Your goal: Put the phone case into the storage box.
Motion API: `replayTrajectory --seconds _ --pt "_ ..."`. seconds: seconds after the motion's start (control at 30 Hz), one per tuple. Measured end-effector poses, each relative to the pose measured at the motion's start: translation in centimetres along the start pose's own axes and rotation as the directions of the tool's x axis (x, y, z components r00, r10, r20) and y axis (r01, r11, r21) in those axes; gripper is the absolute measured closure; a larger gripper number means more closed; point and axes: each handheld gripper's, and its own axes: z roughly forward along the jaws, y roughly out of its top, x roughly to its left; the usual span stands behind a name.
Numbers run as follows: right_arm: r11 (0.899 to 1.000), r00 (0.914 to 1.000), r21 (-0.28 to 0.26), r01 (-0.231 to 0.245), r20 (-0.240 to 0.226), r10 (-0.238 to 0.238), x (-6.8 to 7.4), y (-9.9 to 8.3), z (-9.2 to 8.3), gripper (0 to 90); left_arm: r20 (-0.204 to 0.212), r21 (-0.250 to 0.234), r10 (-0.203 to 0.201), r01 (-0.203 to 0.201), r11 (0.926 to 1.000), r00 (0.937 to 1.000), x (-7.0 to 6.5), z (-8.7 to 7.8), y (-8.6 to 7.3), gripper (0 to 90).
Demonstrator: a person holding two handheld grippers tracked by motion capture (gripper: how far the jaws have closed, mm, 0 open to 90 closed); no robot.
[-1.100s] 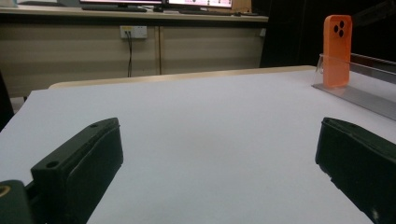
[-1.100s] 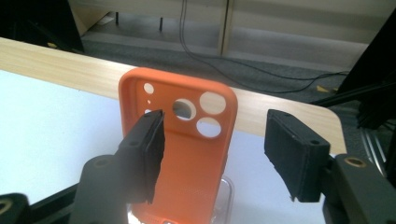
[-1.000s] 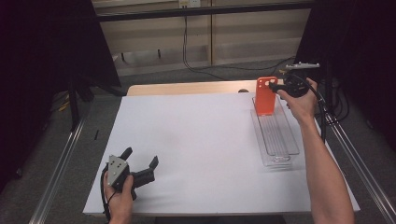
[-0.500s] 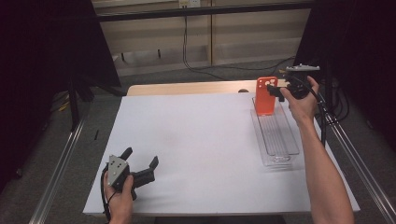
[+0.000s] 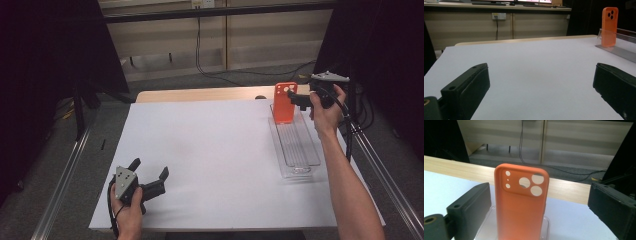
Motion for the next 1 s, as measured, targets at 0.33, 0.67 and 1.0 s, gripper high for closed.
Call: replayTrajectory --seconds 0.33,0.67,1.0 --pt "0.997 0.9997 -0.071 -0.006 0.025 0.007 0.4 -1.5 -1.0 5.5 -0.010 0.005 -0.007 0.008 1.0000 0.9999 0.1 -0.1 -0.1 0.7" --pt "0.989 0.9997 -0.143 -0.025 -0.005 0.025 1.5 -2.0 -2.0 6.6 -0.023 0.003 -0.008 0.008 1.0000 0.9997 0.2 -0.6 -0.2 0.8" --pt "0.982 0.9997 -0.188 -0.021 0.007 0.023 2.3 -2.8 -3.6 4.5 -0.018 -0.017 -0.013 0.013 0.9998 0.9997 0.7 -1.4 -0.2 0.7"
